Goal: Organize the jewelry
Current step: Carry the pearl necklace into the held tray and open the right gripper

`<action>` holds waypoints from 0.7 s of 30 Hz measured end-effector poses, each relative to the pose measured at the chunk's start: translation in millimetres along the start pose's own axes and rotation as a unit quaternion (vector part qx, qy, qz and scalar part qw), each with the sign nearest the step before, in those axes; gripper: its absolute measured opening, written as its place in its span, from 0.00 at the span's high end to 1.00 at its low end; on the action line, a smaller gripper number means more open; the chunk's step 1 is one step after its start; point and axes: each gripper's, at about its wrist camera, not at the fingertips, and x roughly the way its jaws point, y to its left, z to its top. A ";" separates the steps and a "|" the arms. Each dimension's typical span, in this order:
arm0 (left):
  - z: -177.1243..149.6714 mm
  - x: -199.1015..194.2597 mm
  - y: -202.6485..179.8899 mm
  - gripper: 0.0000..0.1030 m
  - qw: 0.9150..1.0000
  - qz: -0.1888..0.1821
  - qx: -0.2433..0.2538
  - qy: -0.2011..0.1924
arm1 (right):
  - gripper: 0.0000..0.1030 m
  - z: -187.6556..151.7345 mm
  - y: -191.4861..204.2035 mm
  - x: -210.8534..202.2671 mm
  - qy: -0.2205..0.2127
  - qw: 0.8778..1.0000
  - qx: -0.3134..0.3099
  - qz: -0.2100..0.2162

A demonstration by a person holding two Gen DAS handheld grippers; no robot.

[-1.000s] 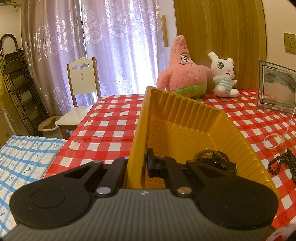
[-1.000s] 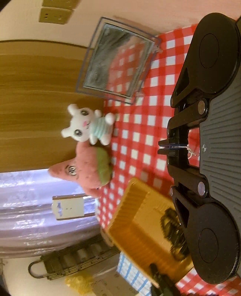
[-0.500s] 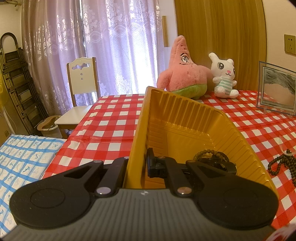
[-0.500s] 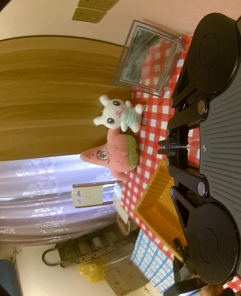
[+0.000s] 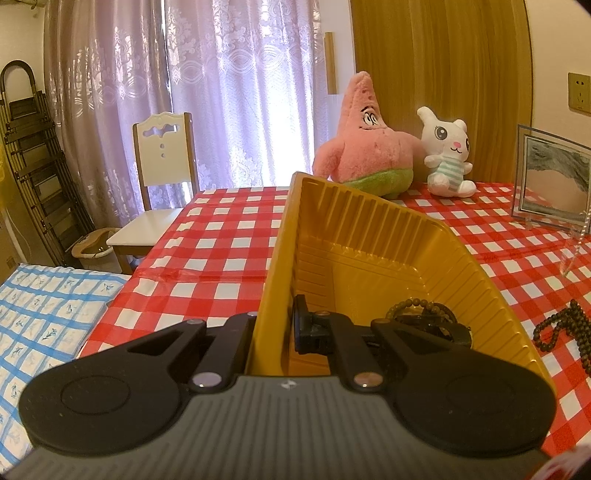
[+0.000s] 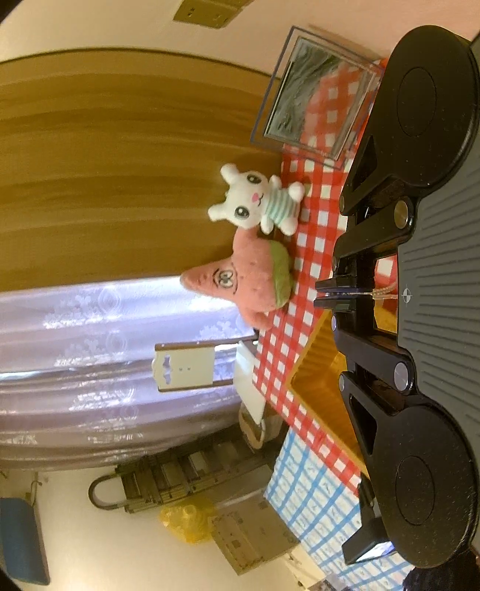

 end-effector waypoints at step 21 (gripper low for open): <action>0.6 2.7 -3.3 0.94 1.000 -0.004 -0.011 0.001 | 0.99 30.3 85.4 83.1 -0.015 0.992 0.024 0.124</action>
